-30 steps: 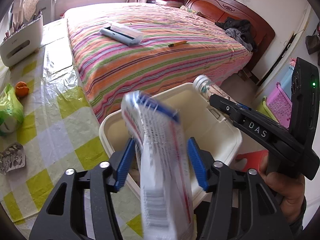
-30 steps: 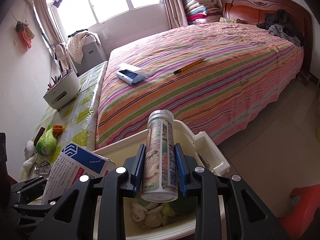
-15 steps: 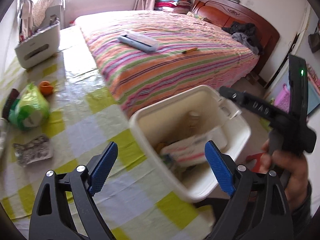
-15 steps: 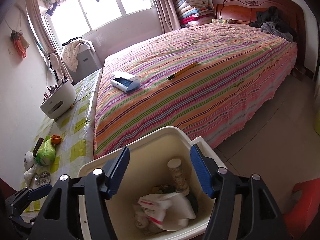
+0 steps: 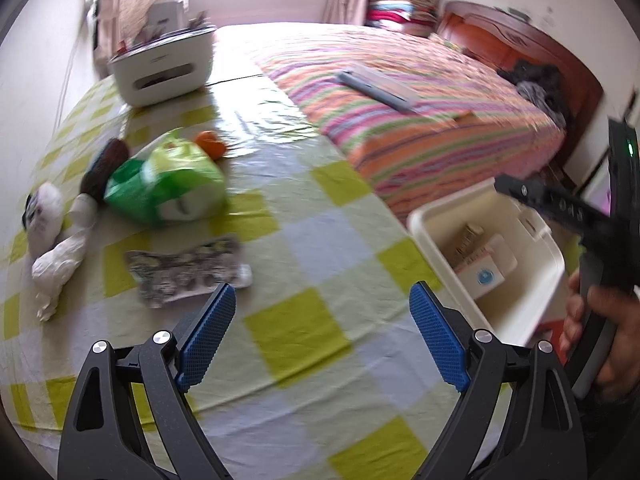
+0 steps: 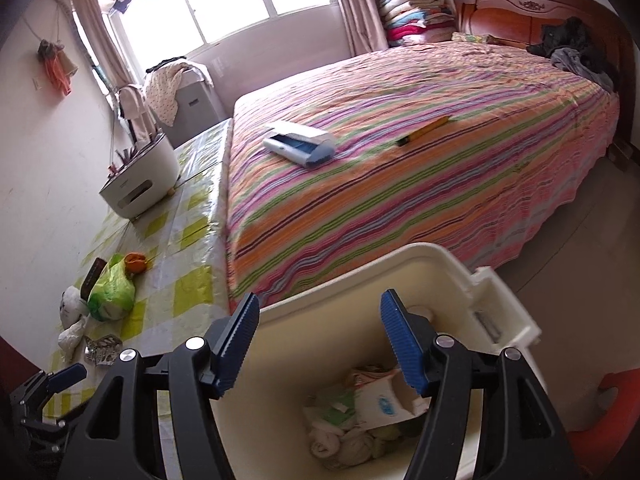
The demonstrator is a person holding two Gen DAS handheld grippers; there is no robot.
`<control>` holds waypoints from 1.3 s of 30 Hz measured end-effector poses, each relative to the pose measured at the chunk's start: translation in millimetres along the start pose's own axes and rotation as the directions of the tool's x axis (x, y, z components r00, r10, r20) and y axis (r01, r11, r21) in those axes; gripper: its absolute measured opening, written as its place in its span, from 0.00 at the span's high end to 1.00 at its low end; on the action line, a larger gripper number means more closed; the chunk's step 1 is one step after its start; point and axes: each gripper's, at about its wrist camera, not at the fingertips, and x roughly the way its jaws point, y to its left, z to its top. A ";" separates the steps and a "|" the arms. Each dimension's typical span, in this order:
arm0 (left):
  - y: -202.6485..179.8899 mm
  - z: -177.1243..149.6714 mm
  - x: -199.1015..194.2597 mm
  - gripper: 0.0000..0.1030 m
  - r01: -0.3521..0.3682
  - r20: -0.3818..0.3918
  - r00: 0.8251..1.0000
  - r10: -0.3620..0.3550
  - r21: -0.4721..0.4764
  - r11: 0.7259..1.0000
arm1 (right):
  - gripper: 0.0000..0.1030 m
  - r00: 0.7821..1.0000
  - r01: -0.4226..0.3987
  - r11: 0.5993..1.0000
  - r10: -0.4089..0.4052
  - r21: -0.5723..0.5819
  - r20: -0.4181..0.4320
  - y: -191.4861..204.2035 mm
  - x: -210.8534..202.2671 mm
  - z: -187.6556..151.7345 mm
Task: Collect trash
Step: 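Move both open tools from the bin back over the table, then grasp the white tissue with the left tool while the right tool grasps the silver blister pack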
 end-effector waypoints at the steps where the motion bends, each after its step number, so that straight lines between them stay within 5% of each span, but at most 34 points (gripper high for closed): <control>1: 8.3 0.9 -3.3 0.15 -0.010 0.010 1.000 0.010 -0.018 1.000 | 0.40 1.000 -0.006 1.000 0.006 -0.007 -0.004 5.4 2.4 -0.6; 11: 91.2 12.3 -29.8 0.15 -0.135 0.057 0.988 0.146 -0.159 0.978 | 0.40 0.991 -0.123 0.988 0.118 -0.089 -0.056 76.2 26.2 -7.5; 18: 174.7 7.5 -43.8 0.15 -0.166 0.050 0.979 0.199 -0.380 0.910 | 0.40 0.979 -0.193 0.971 0.181 -0.143 -0.092 125.4 39.5 -17.9; 26: 225.7 2.1 -30.5 0.15 -0.162 -0.013 0.984 0.176 -0.464 0.871 | 0.40 0.958 -0.272 0.947 0.250 -0.170 -0.140 168.6 53.7 -30.9; 39: 249.3 1.5 3.5 0.15 -0.141 -0.086 0.990 0.114 -0.452 0.881 | 0.35 0.891 -0.434 0.863 0.367 -0.259 -0.268 227.6 79.6 -43.2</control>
